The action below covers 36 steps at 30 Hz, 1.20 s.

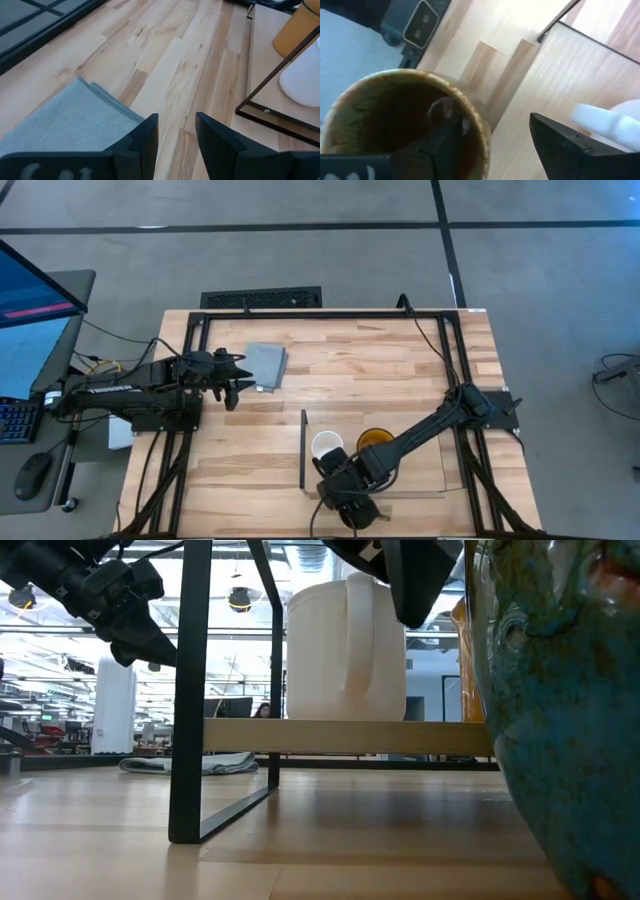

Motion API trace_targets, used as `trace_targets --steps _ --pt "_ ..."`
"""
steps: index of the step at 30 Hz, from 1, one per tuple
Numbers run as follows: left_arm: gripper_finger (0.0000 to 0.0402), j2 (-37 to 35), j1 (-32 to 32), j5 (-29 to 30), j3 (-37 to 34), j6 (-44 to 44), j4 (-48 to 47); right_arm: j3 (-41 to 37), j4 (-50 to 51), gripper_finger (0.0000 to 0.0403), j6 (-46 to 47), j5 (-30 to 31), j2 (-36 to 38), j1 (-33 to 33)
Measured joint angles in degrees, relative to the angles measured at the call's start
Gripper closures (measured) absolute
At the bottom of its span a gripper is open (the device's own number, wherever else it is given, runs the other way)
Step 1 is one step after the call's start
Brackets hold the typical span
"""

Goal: Stack small to large cups/mugs on shelf
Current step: Put the green mug on the shelf

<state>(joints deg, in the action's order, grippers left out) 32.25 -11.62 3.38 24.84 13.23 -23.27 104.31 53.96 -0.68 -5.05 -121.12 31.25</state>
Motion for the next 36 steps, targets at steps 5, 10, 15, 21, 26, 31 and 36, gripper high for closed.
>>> trace_targets --steps 5,10,15,21,26,31,36 --pt "0.0281 0.0 0.0 0.1 0.0 0.0 -0.1 0.0 -0.8 0.0148 -0.3 1.1 0.2 0.6" --pt "0.0281 0.0 0.0 0.1 0.0 0.0 -0.1 0.0 -0.6 0.0148 -0.7 1.0 0.2 0.5" --pt "0.0281 0.0 0.0 0.1 0.0 0.0 -0.1 0.0 -0.4 0.0148 0.0 0.7 0.2 0.5" --pt "0.0281 0.0 0.0 0.2 0.0 0.0 0.0 0.0 -0.2 0.0148 0.7 0.4 0.2 0.5" --pt "0.0281 0.0 0.0 0.4 0.0 0.0 0.0 0.0 -0.4 0.0148 0.7 0.4 0.2 0.5" --pt "0.0281 0.0 0.0 0.3 0.0 -0.1 0.0 0.0 -0.5 0.0148 0.7 -0.1 0.2 0.6" --pt "0.0281 0.0 0.0 0.3 0.0 -0.1 0.0 0.0 -0.5 0.0148 0.2 -0.1 0.2 1.0"
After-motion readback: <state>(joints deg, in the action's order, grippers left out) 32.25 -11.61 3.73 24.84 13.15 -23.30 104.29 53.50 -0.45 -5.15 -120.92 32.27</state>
